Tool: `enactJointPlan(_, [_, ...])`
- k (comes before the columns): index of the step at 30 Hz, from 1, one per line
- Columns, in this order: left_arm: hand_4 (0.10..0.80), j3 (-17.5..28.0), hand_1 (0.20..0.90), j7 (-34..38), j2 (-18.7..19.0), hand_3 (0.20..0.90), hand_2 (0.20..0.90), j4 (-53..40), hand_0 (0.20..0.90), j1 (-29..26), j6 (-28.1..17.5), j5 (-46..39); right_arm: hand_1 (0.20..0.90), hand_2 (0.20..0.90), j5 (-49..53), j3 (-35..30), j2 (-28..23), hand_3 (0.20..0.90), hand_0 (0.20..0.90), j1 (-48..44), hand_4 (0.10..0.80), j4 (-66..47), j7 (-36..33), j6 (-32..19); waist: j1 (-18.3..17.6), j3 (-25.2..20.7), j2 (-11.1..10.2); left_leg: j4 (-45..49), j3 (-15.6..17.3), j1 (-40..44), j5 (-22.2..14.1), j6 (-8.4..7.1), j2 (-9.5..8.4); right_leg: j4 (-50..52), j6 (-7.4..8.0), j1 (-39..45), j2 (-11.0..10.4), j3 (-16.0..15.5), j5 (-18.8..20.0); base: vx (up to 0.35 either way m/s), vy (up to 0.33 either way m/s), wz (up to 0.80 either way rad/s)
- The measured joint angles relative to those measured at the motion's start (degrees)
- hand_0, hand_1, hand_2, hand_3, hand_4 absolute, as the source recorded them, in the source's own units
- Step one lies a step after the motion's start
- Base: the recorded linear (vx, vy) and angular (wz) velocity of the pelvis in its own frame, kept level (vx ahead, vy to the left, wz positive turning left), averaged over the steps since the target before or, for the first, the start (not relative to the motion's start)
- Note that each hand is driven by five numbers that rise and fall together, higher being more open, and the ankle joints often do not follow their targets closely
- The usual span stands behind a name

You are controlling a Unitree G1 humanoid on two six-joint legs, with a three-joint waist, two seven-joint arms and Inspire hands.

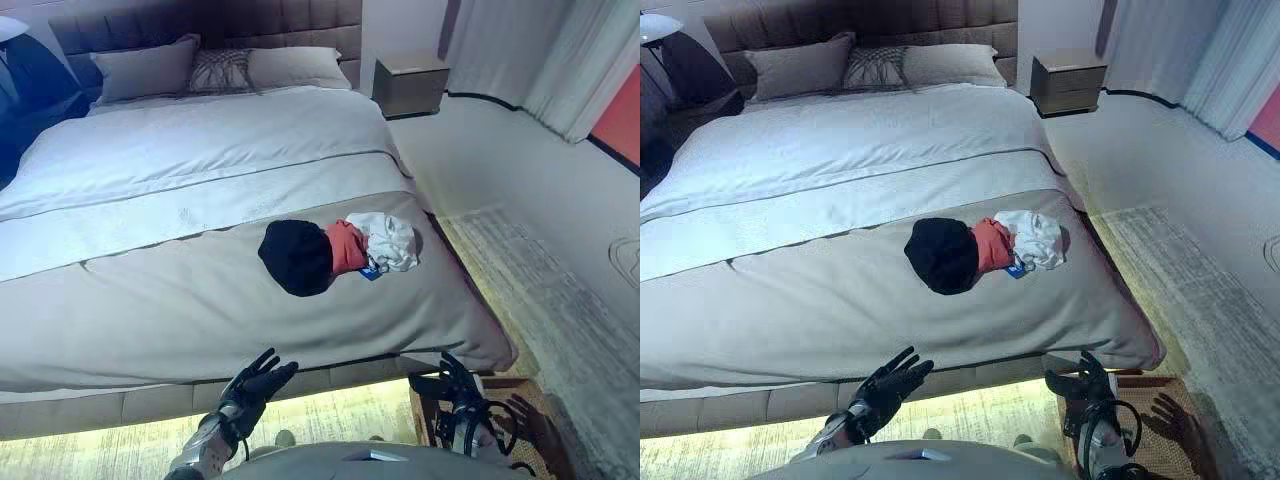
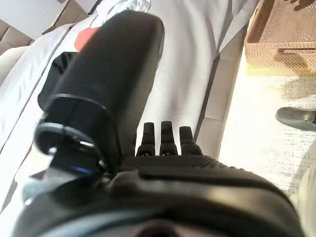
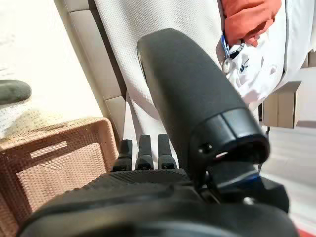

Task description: Pick up the clothes from the bed and place them into the basket

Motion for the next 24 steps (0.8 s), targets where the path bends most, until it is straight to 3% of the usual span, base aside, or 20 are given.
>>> enactJointPlan(11, [0.8, 0.0, 0.9, -0.2, -0.1, 0.9, 0.9, 1.7, 0.9, 0.0, -0.5, 0.0, 0.9, 0.9, -0.3, 1.2, 0.1, 0.9, 0.9, 0.0, 0.8, 1.2, 1.4, 0.3, 0.0, -0.1, 0.1, 0.0, 0.0, 0.0, 0.0, 0.01, 0.01, 0.0, -0.02, 0.0, 0.0, 0.0, 0.0, 0.0, 0.0, 0.0])
enactJointPlan(24, [0.8, 0.0, 0.9, -0.2, -0.5, 0.9, 0.9, 2.3, 0.9, 0.5, -1.1, 1.1, 0.9, 0.9, -8.1, 3.6, 0.1, 0.9, 0.9, 0.1, 0.8, 2.1, 0.5, 0.3, 0.2, -0.2, 0.2, 0.0, -0.1, -0.2, -0.1, -0.11, 0.05, 0.0, 0.06, -0.1, 0.0, -0.1, 0.0, 0.0, 0.0, 0.0])
